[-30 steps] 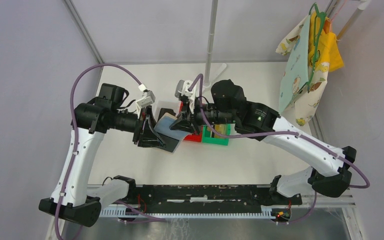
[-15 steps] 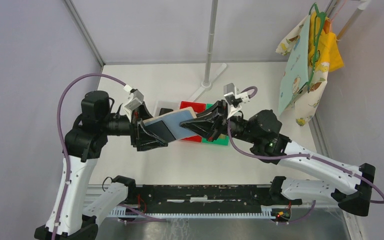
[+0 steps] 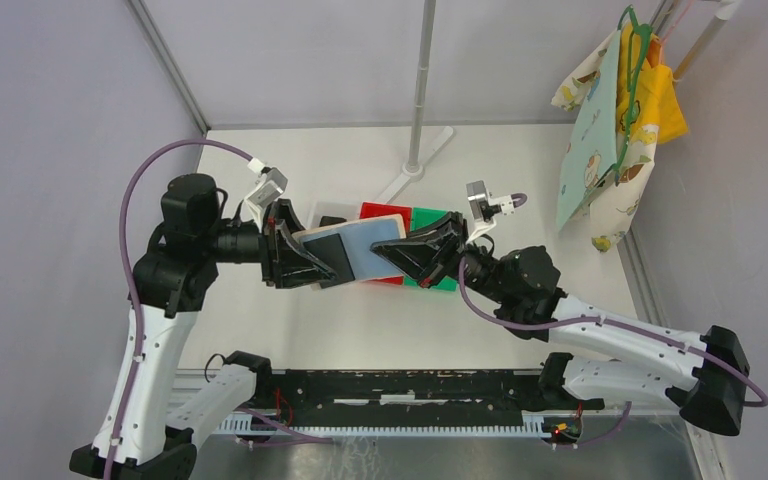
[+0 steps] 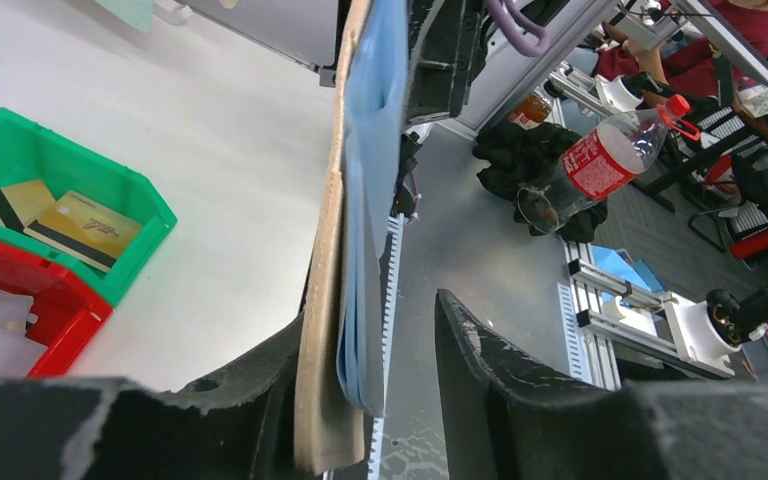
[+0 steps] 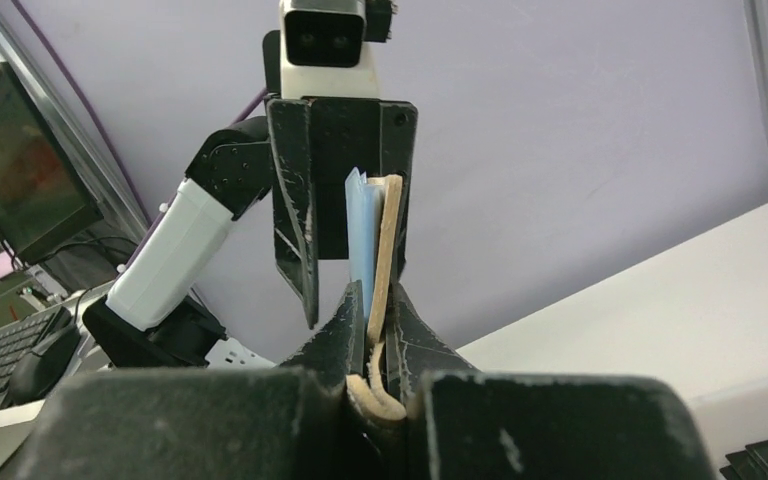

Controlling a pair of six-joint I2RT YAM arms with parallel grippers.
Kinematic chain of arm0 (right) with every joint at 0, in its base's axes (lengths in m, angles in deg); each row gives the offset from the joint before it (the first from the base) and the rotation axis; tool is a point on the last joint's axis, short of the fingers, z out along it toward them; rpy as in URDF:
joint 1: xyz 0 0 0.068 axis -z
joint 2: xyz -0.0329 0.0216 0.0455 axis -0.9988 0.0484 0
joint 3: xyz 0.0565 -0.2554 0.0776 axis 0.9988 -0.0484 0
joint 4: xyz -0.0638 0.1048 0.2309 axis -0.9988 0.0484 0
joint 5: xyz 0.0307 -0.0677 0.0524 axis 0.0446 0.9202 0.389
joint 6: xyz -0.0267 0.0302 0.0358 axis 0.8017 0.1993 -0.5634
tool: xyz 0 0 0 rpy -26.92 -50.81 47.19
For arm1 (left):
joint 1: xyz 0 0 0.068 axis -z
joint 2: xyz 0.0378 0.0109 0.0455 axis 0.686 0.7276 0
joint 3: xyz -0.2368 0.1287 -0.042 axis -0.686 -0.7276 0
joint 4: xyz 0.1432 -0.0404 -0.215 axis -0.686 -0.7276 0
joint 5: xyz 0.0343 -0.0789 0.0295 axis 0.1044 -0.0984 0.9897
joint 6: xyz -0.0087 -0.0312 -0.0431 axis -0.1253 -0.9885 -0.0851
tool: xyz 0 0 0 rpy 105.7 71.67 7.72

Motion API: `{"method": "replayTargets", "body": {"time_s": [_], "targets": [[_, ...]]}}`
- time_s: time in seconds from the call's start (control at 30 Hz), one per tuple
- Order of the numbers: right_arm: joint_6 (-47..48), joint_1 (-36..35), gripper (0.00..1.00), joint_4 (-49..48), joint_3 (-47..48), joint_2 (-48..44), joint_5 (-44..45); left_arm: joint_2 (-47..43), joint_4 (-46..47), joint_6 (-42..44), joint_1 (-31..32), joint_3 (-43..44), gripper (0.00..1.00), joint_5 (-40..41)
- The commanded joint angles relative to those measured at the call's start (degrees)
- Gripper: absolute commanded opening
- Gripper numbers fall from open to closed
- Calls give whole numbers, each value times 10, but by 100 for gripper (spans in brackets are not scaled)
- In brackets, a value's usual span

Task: Take the credit cards out of the card holder
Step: Remove the credit card from the card holder.

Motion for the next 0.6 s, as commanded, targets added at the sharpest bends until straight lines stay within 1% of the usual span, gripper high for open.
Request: {"method": "replayTargets", "body": {"time_s": [0.0,0.1,0.2,0.37,0.47,0.57], "targets": [[-42,0,0,-103,-27,-25,49,2,25,-21,2,30,47,-10],[-50,-1,0,-118,-42,-31,64,4,25,-22,2,27,45,-9],[-52,-2,0,-122,-55,-39,82,7,21,-21,1,27,39,-11],[-56,-4,0,-121,-76,-60,120,12,22,-21,2,30,34,-18],[-64,-8,0,-123,-85,-62,142,19,22,-30,1,31,30,-18],[-78,-11,0,-137,-86,-54,144,24,27,-32,2,28,28,-17]]}}
